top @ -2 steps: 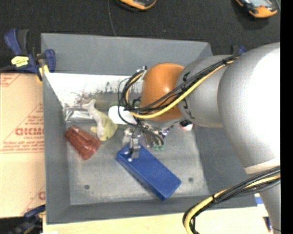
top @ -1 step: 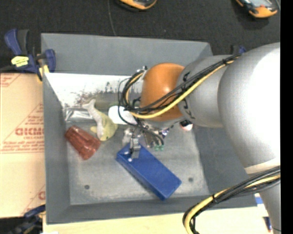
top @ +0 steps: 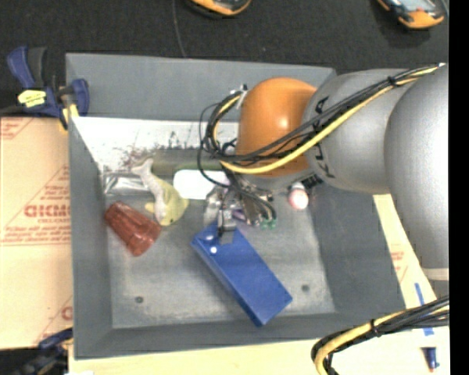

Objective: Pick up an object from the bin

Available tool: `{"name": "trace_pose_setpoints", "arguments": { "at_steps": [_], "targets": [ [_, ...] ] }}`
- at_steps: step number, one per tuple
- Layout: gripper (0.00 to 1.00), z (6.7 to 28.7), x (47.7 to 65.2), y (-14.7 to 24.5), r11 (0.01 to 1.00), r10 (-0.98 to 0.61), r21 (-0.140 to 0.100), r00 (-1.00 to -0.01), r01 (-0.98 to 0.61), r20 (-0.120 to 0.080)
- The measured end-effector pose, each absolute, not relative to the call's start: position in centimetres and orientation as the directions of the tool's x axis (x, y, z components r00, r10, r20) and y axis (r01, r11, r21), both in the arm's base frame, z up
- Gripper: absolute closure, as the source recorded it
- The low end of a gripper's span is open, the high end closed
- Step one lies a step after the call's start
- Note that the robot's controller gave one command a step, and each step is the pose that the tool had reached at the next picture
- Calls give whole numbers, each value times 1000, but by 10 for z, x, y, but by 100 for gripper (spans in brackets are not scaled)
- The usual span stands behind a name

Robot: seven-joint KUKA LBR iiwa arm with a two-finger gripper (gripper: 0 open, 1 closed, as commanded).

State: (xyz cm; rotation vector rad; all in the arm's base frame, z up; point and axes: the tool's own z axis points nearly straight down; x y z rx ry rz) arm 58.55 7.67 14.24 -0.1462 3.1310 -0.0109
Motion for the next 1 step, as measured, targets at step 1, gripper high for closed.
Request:
{"name": "trace_pose_setpoints", "arguments": {
  "at_steps": [1],
  "targets": [
    [100,212,587,78,986,-169,-8,-986,-169,-6]
  ]
}}
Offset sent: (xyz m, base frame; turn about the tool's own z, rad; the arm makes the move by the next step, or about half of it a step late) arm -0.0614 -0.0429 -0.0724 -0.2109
